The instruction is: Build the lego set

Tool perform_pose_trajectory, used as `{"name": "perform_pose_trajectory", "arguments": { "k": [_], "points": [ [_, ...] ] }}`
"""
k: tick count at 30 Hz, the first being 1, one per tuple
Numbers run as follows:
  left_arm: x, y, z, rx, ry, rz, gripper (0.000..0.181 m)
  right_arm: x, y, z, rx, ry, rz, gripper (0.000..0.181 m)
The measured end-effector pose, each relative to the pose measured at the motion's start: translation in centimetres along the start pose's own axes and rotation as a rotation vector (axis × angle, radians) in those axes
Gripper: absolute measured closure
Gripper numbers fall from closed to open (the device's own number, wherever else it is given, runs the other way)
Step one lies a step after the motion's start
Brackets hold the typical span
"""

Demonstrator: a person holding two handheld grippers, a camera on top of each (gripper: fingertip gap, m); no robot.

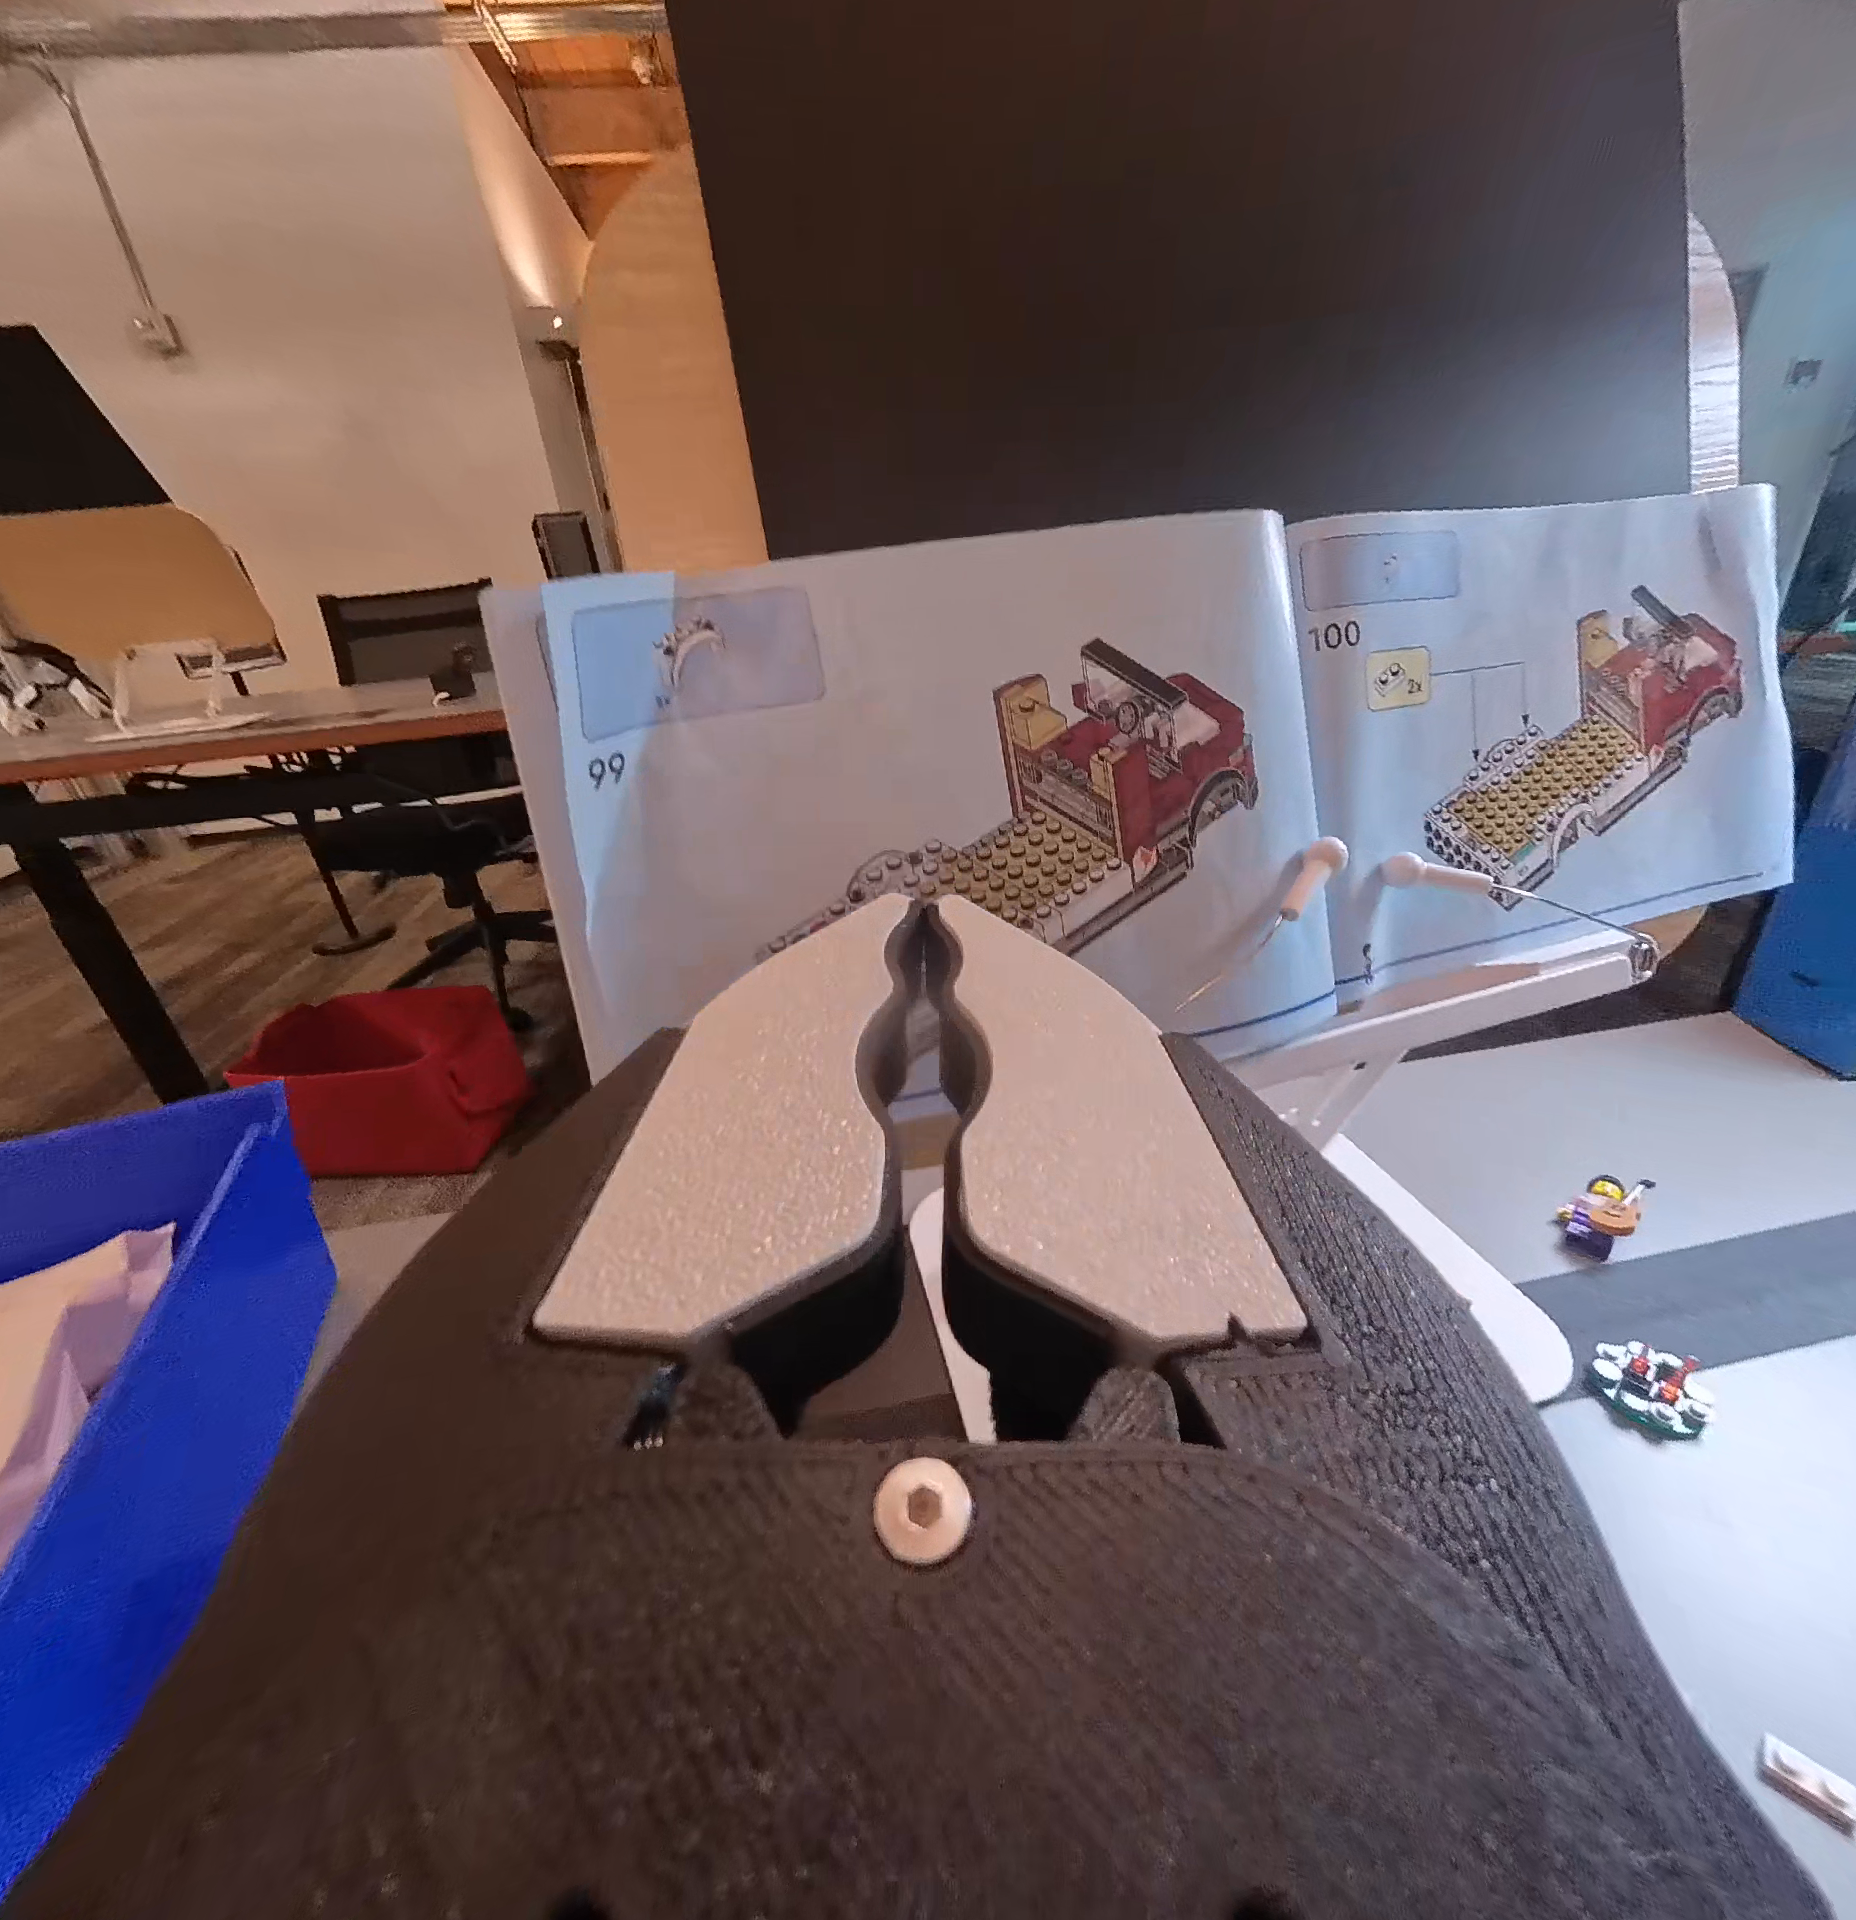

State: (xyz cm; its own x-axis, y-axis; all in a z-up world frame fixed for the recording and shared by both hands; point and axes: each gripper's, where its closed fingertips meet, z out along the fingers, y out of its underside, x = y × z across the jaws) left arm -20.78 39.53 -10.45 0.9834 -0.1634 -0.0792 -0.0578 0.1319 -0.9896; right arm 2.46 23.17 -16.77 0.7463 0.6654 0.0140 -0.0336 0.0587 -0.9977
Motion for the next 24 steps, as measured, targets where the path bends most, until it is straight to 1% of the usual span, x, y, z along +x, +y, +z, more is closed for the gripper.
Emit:
{"name": "perform_pose_trajectory", "arguments": {
  "k": [5, 7, 12, 18, 24],
  "points": [
    [1.4, 1.6, 0.4, -0.028, 0.029, 0.002, 0.181, -0.7, -0.1, 0.0, -0.004, -0.01, -0.033, 0.148],
    [1.9, 1.7, 0.5, -0.026, 0.031, 0.028, 0.181, -0.8, 0.0, 0.0, -0.01, -0.009, -0.06, 0.149],
    [2.0, 2.4, 0.8, -0.046, 0.041, 0.028, 0.181, -0.9, 0.2, 0.1, -0.02, -0.003, -0.097, 0.149],
    [1.7, 2.7, 0.9, -0.049, 0.038, 0.047, 0.181, -0.9, 0.7, 0.3, -0.033, 0.0, -0.098, 0.149],
    [1.8, 2.4, 0.9, -0.035, 0.038, 0.059, 0.181, -1.0, 1.1, 0.4, -0.046, -0.004, -0.102, 0.149]
  ]
}}
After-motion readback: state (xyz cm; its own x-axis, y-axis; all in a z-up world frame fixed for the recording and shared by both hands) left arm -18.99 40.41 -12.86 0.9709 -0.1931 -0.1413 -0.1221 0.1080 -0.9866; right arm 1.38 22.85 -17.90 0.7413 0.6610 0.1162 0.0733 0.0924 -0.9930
